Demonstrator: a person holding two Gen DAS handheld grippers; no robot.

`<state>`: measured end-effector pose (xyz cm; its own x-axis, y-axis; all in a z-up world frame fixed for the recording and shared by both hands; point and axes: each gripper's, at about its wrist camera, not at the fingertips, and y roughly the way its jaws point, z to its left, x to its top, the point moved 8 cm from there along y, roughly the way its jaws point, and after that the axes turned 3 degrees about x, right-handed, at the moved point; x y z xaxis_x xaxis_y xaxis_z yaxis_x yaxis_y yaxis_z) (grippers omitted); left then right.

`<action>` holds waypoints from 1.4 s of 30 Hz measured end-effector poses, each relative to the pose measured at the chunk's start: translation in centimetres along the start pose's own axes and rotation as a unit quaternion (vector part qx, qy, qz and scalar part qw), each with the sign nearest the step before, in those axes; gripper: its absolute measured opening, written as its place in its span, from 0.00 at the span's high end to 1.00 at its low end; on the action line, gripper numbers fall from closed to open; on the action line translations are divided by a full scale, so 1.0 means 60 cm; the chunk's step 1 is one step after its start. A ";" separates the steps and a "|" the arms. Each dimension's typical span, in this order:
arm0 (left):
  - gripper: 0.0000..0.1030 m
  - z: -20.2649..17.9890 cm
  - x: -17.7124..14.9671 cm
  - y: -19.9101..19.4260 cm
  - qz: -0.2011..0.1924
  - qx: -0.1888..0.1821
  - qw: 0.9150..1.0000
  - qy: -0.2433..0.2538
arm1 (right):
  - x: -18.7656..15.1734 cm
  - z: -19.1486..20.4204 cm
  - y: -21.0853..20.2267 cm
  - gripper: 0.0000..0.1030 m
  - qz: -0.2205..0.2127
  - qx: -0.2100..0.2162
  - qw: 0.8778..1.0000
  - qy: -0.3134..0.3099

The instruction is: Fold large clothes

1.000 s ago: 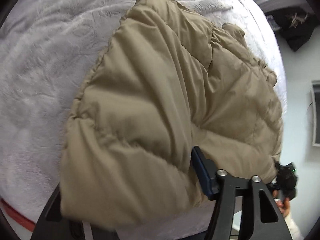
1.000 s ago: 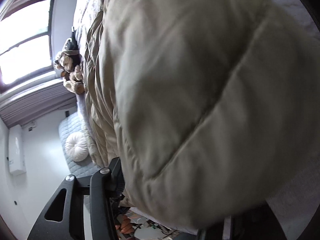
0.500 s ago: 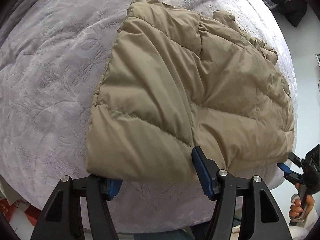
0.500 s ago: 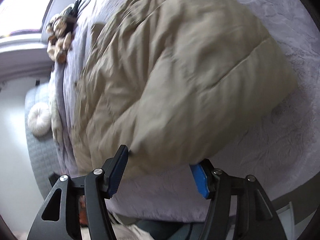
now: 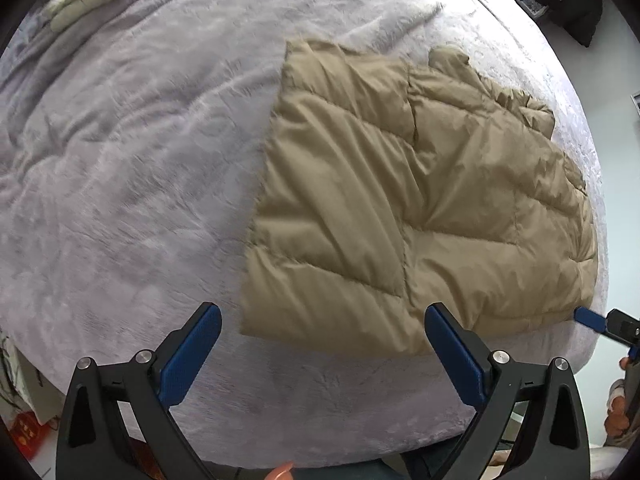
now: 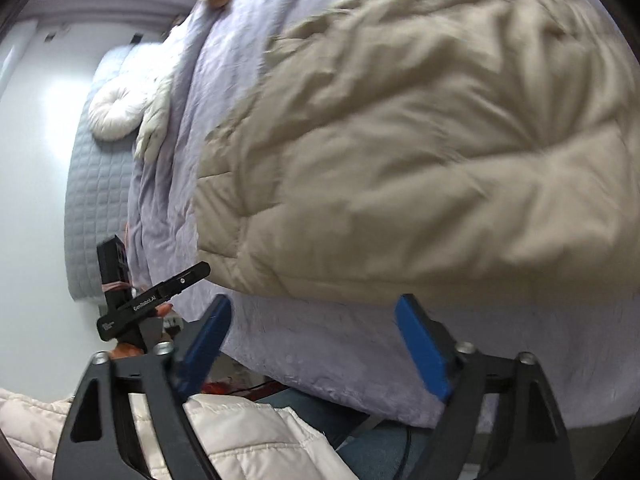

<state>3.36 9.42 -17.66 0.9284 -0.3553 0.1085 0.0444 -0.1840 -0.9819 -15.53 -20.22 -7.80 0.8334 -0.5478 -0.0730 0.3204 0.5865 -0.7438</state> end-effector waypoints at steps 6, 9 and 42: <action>0.01 0.017 0.023 0.001 -0.010 0.002 1.000 -0.003 | 0.016 0.045 0.005 0.13 -0.021 -0.037 0.998 -0.051; 0.01 0.025 0.037 0.002 -0.016 -0.012 1.000 0.000 | 0.022 0.052 0.006 0.13 -0.030 -0.085 0.993 -0.073; 0.67 -0.080 0.131 0.185 0.140 -0.382 0.908 0.102 | 0.061 0.017 0.020 0.13 -0.080 -0.192 0.978 -0.024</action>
<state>9.40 0.21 -26.97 0.7726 -0.6344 -0.0260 -0.5241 -0.6142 -0.5900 -11.65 -20.94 -8.28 0.8099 -0.5798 0.0888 0.2630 0.2236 -0.9385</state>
